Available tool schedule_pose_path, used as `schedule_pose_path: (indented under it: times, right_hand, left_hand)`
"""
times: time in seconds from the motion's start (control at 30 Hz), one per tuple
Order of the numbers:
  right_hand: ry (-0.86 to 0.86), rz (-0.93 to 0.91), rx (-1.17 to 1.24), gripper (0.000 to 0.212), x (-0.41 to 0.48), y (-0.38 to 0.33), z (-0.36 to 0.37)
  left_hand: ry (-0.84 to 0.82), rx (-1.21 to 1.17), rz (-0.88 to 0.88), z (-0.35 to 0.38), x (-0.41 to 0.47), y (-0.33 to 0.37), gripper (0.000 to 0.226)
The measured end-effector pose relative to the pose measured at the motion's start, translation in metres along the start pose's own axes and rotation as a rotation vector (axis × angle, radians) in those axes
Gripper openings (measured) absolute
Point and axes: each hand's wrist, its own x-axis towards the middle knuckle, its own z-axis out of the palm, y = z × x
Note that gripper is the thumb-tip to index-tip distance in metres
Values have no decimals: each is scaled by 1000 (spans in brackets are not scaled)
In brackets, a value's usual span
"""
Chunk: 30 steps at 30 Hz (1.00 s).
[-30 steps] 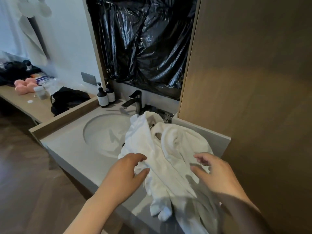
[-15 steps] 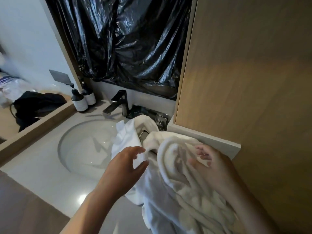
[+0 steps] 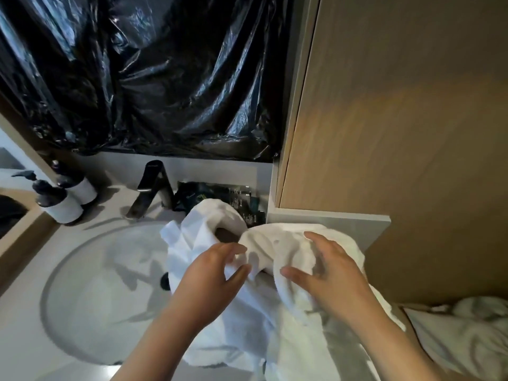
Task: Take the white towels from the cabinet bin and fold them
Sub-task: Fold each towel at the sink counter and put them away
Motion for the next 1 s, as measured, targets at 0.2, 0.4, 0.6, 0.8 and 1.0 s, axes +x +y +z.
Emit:
schedule_pose_path:
  times: [0.2, 0.4, 0.6, 0.8, 1.0]
  right_hand:
    - [33, -21, 41, 56, -6, 8, 1]
    - [254, 11, 314, 25, -20, 26, -39]
    - [335, 17, 365, 22, -23, 25, -62]
    - [382, -85, 405, 13, -17, -4, -90]
    - [306, -158, 337, 14, -10, -22, -110]
  left_hand:
    - [-66, -41, 88, 1, 4, -1, 39]
    - [-89, -25, 116, 2, 4, -3, 34]
    - [-14, -38, 163, 9, -2, 18, 36]
    - [-64, -185, 164, 21, -11, 54, 45]
    - [-101, -370, 112, 24, -19, 83, 50]
